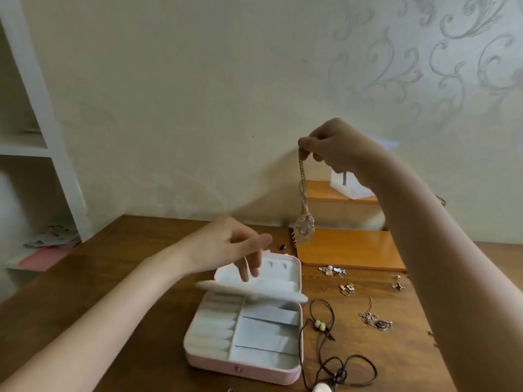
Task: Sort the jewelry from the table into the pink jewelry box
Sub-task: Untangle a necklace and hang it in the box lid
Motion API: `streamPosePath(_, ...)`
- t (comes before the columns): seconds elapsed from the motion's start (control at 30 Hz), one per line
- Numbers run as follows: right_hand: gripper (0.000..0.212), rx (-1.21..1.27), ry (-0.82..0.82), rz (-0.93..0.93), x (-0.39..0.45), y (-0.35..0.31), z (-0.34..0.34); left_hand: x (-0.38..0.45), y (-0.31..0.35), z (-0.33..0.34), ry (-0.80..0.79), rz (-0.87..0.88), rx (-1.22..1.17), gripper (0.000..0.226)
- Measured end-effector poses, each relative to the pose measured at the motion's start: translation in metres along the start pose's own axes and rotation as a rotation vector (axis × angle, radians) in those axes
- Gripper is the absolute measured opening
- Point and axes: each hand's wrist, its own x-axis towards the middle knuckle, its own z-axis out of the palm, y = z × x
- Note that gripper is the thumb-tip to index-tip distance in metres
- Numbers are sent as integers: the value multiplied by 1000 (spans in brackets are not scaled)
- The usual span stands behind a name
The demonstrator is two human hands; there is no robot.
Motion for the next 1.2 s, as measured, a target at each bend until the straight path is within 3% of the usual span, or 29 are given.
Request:
streamPosePath(0.07, 32, 7, -41, 26, -1, -5, 5, -13, -10, -1, -8, -74, -89, 42)
streamPosePath(0.17, 34, 16, -120, 60, -3, -7, 20, 2, -55, 3, 265, -277, 91, 24)
streamPosePath(0.23, 34, 24, -156, 71, -3, -6, 30, 15, -80, 14, 343, -364, 137, 21)
streamPosePath(0.47, 34, 61, -199, 89, 8, 3, 60, 38, -103, 33, -15, -343, 256, 33)
streamPosePath(0.7, 33, 69, -228, 141, 17, 12, 83, 34, -112, 38, -28, -314, 207, 10)
streamPosePath(0.97, 33, 154, -222, 133, 19, 6, 86, 17, -98, 51, 316, -173, 88, 10)
streamPosePath(1.2, 29, 81, -129, 171, 13, 22, 83, 4, -97, 67, 509, -75, 23, 12)
